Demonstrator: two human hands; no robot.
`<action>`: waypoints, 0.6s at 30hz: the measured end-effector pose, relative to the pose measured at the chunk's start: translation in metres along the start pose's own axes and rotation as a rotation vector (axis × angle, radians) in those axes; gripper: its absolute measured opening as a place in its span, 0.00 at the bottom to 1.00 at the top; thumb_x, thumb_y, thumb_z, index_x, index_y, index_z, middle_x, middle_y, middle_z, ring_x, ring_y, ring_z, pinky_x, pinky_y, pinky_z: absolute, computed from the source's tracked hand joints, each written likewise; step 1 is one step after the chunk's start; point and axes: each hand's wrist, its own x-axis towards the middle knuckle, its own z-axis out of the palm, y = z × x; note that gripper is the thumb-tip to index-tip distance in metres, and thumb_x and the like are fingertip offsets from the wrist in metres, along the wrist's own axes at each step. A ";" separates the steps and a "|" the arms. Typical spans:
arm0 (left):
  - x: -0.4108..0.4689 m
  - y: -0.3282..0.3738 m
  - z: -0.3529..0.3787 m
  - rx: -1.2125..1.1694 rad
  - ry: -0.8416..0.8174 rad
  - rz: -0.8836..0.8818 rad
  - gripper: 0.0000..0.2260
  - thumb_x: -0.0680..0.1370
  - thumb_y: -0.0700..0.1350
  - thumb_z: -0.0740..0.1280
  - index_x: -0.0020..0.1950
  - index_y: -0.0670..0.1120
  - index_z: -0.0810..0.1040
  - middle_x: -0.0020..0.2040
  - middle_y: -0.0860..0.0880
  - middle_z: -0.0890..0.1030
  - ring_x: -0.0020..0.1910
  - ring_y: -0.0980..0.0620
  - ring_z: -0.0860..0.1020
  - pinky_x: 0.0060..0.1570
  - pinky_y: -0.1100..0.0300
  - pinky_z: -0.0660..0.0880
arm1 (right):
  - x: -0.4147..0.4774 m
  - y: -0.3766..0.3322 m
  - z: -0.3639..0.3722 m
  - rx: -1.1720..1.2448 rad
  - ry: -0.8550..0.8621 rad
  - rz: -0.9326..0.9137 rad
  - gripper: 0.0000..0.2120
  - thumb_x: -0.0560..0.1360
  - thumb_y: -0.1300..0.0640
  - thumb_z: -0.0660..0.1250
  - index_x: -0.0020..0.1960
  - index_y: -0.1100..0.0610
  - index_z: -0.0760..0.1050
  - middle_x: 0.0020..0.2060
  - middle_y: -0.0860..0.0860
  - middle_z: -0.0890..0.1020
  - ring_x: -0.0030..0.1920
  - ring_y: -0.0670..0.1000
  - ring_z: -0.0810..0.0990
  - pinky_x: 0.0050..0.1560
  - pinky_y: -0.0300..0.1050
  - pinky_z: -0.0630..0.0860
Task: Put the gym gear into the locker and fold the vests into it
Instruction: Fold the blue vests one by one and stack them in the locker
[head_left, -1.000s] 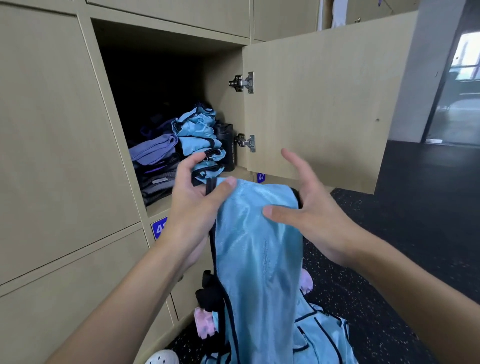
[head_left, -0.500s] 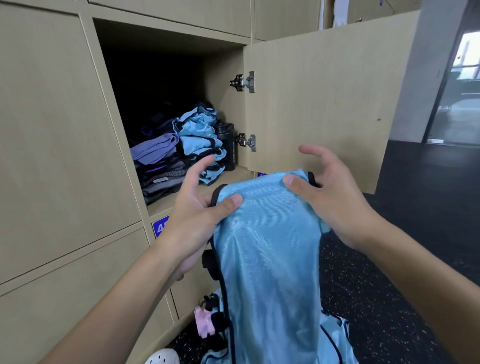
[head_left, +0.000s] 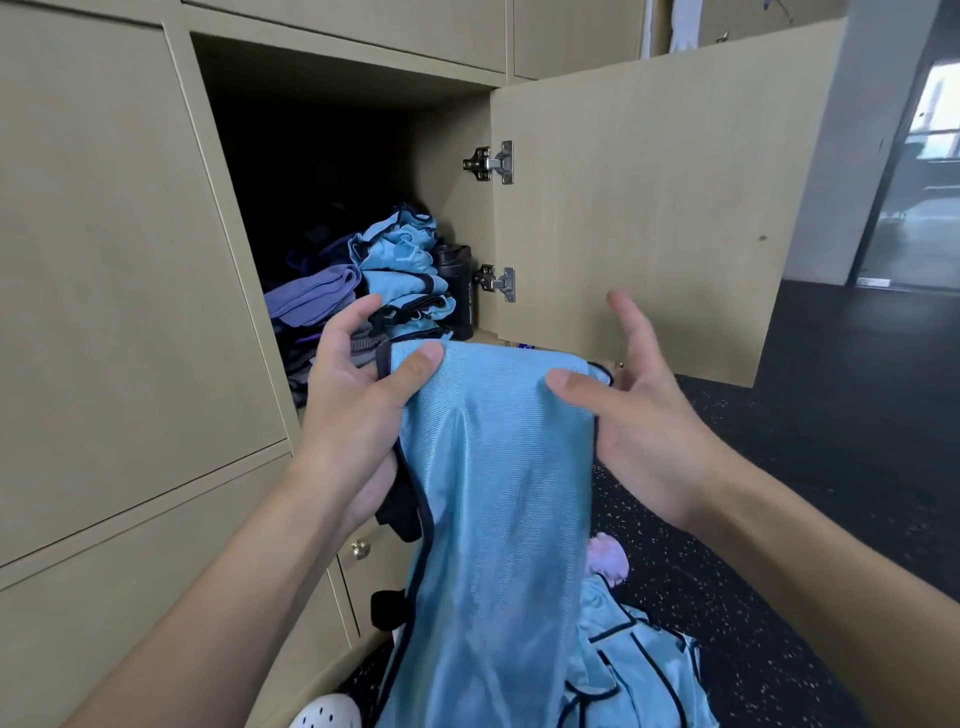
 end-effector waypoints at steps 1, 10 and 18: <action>0.000 -0.001 0.001 -0.003 0.005 0.002 0.26 0.76 0.34 0.71 0.70 0.53 0.70 0.52 0.44 0.86 0.53 0.44 0.84 0.54 0.48 0.81 | -0.002 0.002 0.002 -0.040 -0.031 0.001 0.49 0.66 0.66 0.76 0.71 0.28 0.58 0.57 0.50 0.82 0.55 0.51 0.84 0.57 0.49 0.80; -0.012 -0.013 0.004 0.204 -0.239 -0.220 0.43 0.72 0.31 0.74 0.73 0.66 0.61 0.50 0.46 0.86 0.52 0.44 0.85 0.53 0.50 0.81 | 0.002 -0.001 0.005 -0.263 0.154 -0.166 0.41 0.69 0.56 0.77 0.69 0.26 0.61 0.73 0.43 0.68 0.75 0.48 0.63 0.74 0.57 0.64; -0.009 -0.006 0.006 0.162 -0.087 -0.088 0.36 0.74 0.29 0.70 0.74 0.57 0.64 0.45 0.43 0.86 0.44 0.48 0.85 0.47 0.56 0.83 | -0.005 -0.001 0.001 -0.358 -0.023 -0.068 0.41 0.72 0.69 0.74 0.71 0.34 0.64 0.62 0.47 0.79 0.54 0.52 0.84 0.59 0.51 0.80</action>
